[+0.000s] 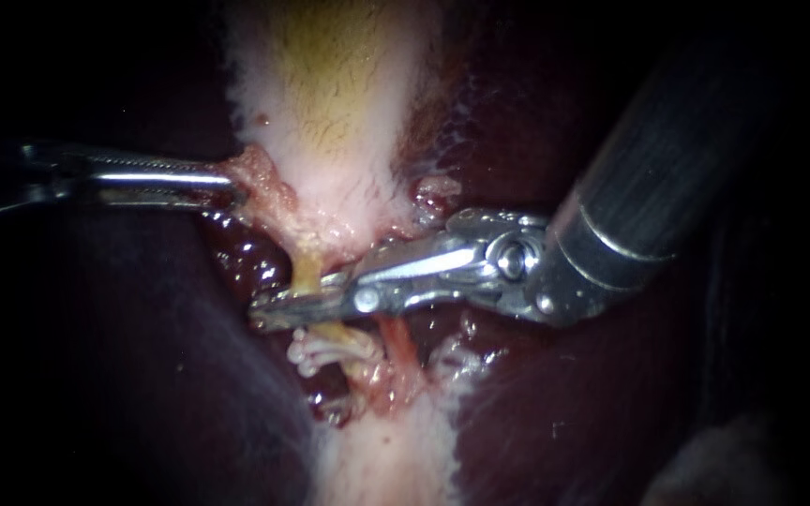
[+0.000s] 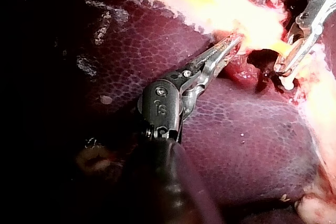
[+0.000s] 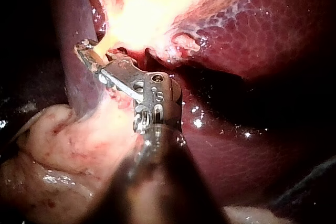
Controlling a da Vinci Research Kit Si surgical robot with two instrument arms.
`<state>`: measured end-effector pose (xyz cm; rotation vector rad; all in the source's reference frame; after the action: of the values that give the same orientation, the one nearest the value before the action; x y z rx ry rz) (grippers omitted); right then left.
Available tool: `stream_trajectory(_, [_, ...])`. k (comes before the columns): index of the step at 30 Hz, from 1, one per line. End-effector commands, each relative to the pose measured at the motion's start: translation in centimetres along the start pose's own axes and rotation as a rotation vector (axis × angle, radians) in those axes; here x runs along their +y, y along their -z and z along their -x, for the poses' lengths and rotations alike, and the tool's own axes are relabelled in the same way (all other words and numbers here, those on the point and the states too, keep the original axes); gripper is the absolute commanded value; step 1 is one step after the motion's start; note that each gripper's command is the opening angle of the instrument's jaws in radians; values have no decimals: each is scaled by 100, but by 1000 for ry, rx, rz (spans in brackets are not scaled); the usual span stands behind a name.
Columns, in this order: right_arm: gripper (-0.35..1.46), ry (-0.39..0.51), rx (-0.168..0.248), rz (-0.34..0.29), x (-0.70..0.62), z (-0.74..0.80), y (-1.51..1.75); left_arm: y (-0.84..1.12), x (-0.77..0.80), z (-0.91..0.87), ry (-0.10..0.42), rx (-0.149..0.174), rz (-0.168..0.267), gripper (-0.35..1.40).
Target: Going back third clip left tube
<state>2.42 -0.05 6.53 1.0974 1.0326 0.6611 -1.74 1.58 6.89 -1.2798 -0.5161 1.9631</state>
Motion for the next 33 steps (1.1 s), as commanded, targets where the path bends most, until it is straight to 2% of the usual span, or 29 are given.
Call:
stream_trajectory(1, [-35, 0, 1, 2, 0, 1, 0, 0, 0, 0, 0, 0, 1, -35])
stream_trajectory(2, [-35, 1, 1, 2, 0, 1, -1, 0, 0, 0, 0, 0, 0, -35])
stream_trajectory(5, [19, 21, 22, -12, 1, 2, -6, 0, 0, 0, 0, 0, 0, -35])
stream_trajectory(6, [31, 34, 32, -18, 2, 1, -9, 0, 0, 0, 0, 0, 0, -35])
stream_trajectory(8, [43, 38, 51, -30, 5, 1, -17, 0, 0, 0, 0, 0, 0, -35])
stream_trajectory(13, [46, 47, 47, -31, 12, 11, -29, 1, 1, 0, 0, 0, 0, -35])
stream_trajectory(16, [46, 64, 63, -11, 21, 17, -30, 0, 1, 0, 0, 0, 0, -35])
stream_trajectory(19, [47, 99, 86, 23, 32, 18, -27, 0, 1, 1, 0, 0, 0, -35])
stream_trajectory(26, [50, 202, 159, 147, 58, 16, -9, 0, 2, 2, 0, 0, -1, -35])
stream_trajectory(29, [50, 250, 173, 184, 63, 18, 0, 0, 2, 2, 0, 0, -1, -35])
stream_trajectory(33, [50, 293, 183, 217, 62, 25, 12, 0, 2, 2, -1, 0, -1, -35])
